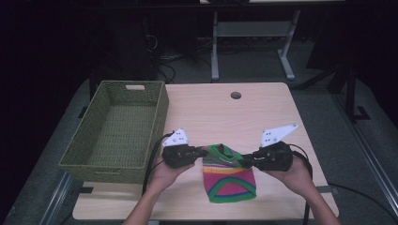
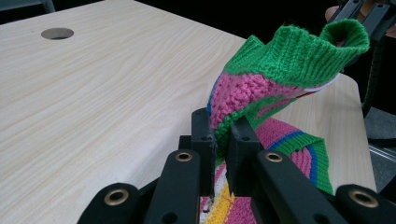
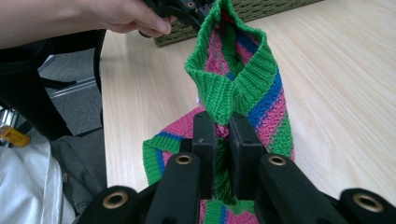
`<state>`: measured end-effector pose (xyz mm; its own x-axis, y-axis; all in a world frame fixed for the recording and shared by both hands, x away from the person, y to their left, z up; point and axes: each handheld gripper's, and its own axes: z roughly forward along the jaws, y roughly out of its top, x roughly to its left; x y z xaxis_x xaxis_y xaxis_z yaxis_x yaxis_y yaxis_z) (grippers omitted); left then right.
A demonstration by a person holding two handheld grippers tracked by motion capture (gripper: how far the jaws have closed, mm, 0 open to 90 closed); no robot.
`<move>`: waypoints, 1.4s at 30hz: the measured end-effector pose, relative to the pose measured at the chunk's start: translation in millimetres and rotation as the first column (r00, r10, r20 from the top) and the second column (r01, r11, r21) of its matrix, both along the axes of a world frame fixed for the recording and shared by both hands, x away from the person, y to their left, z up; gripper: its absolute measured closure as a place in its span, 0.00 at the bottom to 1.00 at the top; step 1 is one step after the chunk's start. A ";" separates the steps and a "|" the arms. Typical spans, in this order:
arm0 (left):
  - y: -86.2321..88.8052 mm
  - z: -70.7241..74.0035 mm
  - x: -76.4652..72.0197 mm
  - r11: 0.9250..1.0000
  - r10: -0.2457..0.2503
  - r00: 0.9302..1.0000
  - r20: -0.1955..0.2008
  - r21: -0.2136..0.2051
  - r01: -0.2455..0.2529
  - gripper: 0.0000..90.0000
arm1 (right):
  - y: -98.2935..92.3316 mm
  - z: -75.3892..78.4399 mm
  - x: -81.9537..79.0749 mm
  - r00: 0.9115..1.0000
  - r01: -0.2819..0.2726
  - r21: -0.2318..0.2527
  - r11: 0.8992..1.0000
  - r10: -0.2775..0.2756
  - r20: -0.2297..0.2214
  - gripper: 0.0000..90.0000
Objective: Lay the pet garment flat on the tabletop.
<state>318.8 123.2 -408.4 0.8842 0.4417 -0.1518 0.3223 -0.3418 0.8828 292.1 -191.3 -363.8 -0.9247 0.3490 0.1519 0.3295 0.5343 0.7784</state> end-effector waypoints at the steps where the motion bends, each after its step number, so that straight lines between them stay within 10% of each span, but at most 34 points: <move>1: -0.7 0.4 0.9 1.000 0.003 1.000 0.003 -0.003 -0.003 0.93 | -0.5 0.4 0.5 1.000 0.002 0.000 1.000 -0.002 0.000 0.92; 42: -13.2 -13.7 48.0 0.995 0.093 0.993 -0.078 0.028 -0.091 0.92 | -7.7 -0.3 65.7 0.990 0.139 -0.063 0.988 -0.140 -0.019 0.91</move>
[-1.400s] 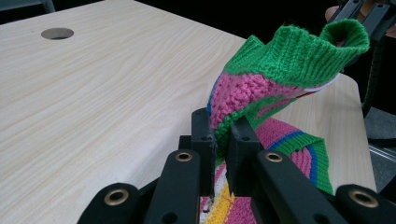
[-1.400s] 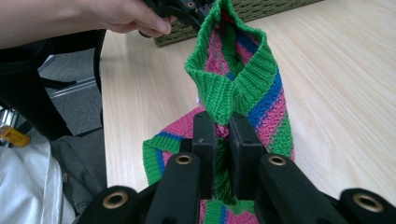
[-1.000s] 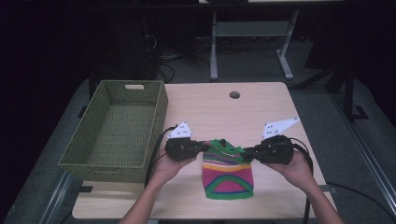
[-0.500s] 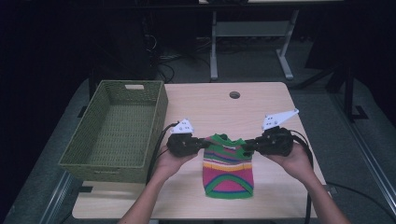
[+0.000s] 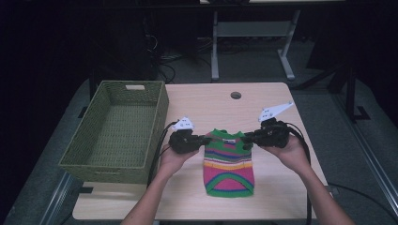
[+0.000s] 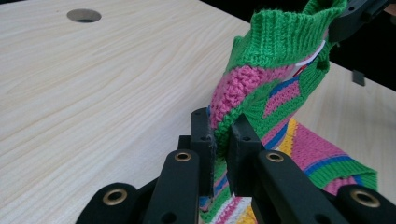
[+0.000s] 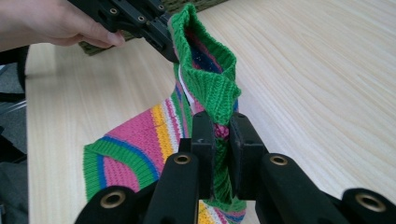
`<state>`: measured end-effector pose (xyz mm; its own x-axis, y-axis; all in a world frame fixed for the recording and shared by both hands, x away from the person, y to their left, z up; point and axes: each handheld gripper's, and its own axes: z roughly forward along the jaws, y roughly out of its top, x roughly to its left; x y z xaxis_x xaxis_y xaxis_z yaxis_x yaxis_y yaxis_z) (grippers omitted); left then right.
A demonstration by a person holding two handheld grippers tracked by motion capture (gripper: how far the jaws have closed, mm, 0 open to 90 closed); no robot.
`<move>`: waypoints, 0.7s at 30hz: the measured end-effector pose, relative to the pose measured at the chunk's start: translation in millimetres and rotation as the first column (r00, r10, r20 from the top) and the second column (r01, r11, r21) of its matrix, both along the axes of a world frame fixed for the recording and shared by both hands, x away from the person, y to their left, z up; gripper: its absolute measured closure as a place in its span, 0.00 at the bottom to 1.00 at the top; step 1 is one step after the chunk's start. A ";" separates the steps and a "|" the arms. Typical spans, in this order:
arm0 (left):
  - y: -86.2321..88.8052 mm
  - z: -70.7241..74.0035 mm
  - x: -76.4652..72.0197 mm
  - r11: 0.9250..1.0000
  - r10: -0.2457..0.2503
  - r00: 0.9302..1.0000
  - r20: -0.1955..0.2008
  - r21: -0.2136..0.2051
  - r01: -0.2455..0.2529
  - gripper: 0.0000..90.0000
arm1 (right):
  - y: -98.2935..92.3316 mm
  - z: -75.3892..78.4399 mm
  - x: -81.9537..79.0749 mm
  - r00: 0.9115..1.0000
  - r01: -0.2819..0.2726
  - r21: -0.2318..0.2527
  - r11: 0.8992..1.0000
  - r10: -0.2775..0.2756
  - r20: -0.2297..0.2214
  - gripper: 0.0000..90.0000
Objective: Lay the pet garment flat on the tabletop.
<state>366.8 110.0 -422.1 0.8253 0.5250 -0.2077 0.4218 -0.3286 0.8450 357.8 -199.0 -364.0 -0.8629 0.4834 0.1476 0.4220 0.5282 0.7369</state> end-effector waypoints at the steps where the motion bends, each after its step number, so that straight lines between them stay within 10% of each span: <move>1: 0.0 -1.1 1.4 1.000 0.004 1.000 -0.003 -0.002 -0.004 0.92 | 0.2 -1.1 1.9 1.000 0.004 -0.003 1.000 -0.004 -0.001 0.90; 17: -9.2 -15.1 18.2 0.996 0.086 0.996 0.000 0.006 -0.086 0.88 | 0.3 -12.5 25.8 0.997 0.071 -0.012 0.997 -0.070 0.014 0.88; 21: -11.1 -12.4 28.0 0.990 0.138 0.990 0.007 0.027 -0.138 0.69 | -2.0 -19.9 50.9 0.986 0.168 -0.002 0.986 -0.168 0.016 0.62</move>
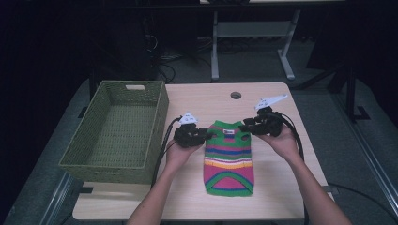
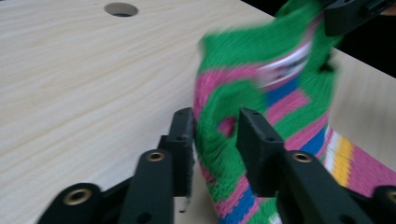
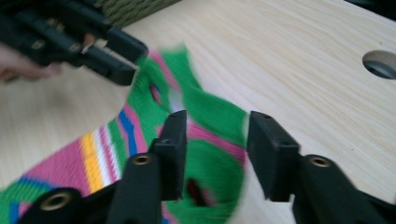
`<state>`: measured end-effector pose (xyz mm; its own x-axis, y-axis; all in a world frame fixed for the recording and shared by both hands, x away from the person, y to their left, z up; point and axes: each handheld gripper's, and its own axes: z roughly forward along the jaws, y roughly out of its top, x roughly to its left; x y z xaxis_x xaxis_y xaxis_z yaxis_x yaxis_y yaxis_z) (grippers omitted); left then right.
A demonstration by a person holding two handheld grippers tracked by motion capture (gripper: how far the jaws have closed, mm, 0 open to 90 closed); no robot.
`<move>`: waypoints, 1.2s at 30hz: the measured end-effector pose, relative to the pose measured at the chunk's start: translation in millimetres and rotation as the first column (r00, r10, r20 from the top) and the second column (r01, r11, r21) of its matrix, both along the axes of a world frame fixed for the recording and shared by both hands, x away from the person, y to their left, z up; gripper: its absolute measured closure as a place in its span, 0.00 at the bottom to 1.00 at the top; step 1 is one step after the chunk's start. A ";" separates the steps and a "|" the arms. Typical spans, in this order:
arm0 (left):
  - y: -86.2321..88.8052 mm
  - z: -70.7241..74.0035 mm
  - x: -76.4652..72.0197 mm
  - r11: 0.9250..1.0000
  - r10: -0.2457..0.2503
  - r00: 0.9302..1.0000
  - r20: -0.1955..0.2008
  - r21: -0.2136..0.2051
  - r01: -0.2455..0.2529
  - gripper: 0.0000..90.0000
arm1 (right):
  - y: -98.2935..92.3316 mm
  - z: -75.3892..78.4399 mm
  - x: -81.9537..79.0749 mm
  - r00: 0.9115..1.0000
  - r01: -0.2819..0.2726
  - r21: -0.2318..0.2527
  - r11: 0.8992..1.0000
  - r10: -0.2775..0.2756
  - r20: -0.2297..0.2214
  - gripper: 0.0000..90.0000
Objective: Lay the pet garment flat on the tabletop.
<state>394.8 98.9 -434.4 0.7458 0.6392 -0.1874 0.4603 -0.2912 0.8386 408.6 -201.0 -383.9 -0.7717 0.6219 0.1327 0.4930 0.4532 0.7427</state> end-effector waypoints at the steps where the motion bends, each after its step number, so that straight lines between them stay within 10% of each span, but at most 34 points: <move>1: 0.9 0.9 0.6 1.000 0.008 1.000 0.000 -0.011 -0.008 0.63 | -1.2 -1.9 4.5 1.000 0.018 0.016 1.000 -0.017 -0.015 0.60; 15: 4.7 -1.3 -9.7 1.000 -0.012 0.999 -0.034 -0.004 0.011 0.60 | -3.9 -21.0 8.9 0.996 0.023 -0.003 1.000 -0.023 -0.087 0.54; 36: 14.7 3.0 -14.9 0.999 -0.025 0.997 -0.068 -0.048 0.022 0.54 | -34.8 -29.8 0.4 0.987 0.050 0.104 0.993 -0.033 -0.155 0.51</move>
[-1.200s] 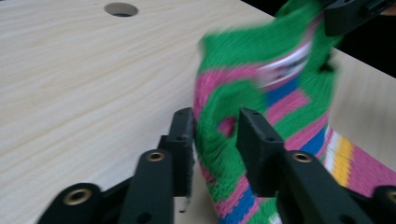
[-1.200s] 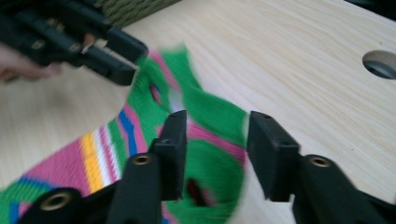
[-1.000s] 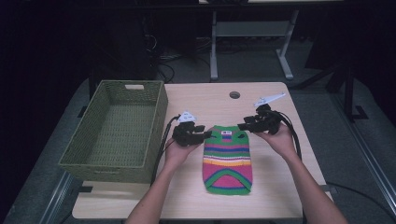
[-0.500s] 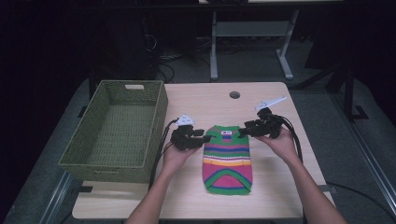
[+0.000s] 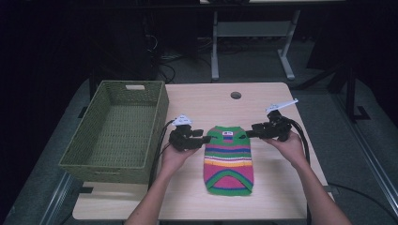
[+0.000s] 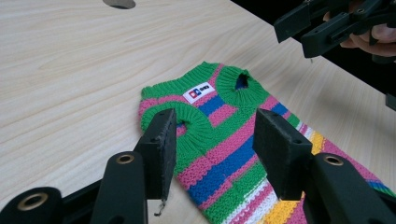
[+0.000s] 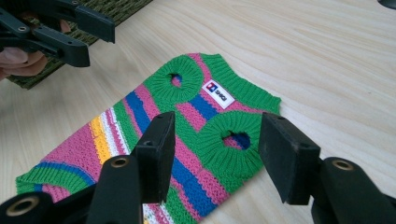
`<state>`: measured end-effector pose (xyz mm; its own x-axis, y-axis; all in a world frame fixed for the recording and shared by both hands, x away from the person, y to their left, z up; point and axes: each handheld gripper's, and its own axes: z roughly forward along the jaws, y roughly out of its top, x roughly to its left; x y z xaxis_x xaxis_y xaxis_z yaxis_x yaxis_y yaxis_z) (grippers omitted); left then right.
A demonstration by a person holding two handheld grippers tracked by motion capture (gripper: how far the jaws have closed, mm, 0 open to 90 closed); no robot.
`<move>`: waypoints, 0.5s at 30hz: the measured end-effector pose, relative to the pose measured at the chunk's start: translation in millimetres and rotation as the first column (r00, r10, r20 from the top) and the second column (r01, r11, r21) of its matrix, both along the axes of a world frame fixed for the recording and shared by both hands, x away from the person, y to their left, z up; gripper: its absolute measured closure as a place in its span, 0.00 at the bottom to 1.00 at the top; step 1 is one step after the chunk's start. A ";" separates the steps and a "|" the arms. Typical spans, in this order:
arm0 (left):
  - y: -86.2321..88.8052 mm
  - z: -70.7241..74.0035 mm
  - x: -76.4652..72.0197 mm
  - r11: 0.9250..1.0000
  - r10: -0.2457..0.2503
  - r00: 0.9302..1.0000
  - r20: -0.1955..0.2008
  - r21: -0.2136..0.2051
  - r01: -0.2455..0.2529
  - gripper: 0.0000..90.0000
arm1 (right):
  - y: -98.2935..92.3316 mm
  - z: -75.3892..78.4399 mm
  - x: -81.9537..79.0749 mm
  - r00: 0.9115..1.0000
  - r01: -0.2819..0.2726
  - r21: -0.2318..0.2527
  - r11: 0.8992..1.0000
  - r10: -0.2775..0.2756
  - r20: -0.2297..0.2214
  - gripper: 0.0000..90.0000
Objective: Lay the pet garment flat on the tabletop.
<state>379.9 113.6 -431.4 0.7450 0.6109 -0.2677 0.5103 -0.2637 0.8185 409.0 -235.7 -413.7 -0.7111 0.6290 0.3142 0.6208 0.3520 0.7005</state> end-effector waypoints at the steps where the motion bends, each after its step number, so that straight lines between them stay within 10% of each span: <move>1: 0.7 0.0 -0.3 1.000 -0.001 1.000 -0.004 -0.002 0.001 0.53 | -1.1 -0.3 -0.5 1.000 0.001 0.002 1.000 -0.001 0.001 0.50; 15: 9.8 -2.9 -9.5 1.000 0.008 1.000 -0.027 0.008 -0.008 0.45 | -12.2 -7.0 -8.8 1.000 -0.007 0.024 1.000 0.007 -0.017 0.48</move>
<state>370.5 123.5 -434.3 0.7330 0.6187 -0.2827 0.5339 -0.2657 0.8027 400.2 -247.9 -420.7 -0.7100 0.6162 0.3410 0.6303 0.3401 0.6979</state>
